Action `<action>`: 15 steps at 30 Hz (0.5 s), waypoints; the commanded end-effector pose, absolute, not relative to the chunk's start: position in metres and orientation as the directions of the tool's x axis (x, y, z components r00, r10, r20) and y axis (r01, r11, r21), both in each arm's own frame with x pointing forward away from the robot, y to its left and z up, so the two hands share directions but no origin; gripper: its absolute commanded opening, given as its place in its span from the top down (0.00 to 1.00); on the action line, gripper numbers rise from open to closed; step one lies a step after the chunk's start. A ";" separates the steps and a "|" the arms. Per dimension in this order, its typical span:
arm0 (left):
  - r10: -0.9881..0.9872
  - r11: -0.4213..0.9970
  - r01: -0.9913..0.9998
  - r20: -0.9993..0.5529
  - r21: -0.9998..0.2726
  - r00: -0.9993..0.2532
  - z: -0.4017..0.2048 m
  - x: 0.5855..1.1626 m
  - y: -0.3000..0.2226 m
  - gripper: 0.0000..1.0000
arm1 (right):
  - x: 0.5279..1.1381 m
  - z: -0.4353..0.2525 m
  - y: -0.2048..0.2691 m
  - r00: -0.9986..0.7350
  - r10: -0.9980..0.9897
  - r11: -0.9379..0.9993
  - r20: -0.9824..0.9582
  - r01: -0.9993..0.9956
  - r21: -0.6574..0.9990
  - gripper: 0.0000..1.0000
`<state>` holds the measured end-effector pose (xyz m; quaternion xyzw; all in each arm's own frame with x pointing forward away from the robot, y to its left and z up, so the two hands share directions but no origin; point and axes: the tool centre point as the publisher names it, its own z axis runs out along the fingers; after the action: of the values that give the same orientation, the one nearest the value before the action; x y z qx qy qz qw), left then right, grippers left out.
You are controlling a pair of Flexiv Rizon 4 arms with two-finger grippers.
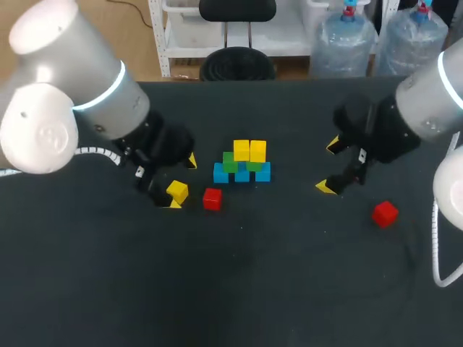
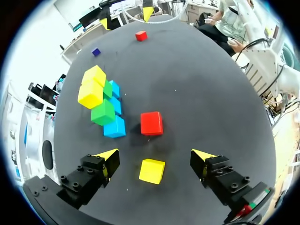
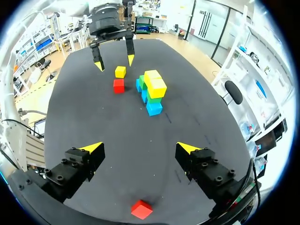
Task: Place the blue cubes, place green cubes on the blue cubes, place the yellow cubes on the green cubes, then place the red cubes on the yellow cubes, and place purple cube on the red cubes.
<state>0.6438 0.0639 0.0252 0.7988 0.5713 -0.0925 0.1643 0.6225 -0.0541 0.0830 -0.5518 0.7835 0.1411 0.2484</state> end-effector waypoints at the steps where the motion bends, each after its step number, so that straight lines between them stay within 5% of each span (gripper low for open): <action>1: 0.876 -0.299 0.944 -0.350 0.142 0.331 0.022 0.651 0.075 0.00 | 0.622 0.083 -0.054 -0.268 -0.794 0.353 -0.546 -0.934 -0.055 0.00; 15: 0.889 -0.293 0.949 -0.333 0.113 0.314 0.009 0.661 0.091 0.00 | 0.622 0.083 -0.054 -0.268 -0.794 0.353 -0.546 -0.934 -0.055 0.00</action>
<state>0.6562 0.0926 0.0118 0.7963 0.5771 -0.1014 0.1499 0.6225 -0.0540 0.0830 -0.5518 0.7835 0.1411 0.2484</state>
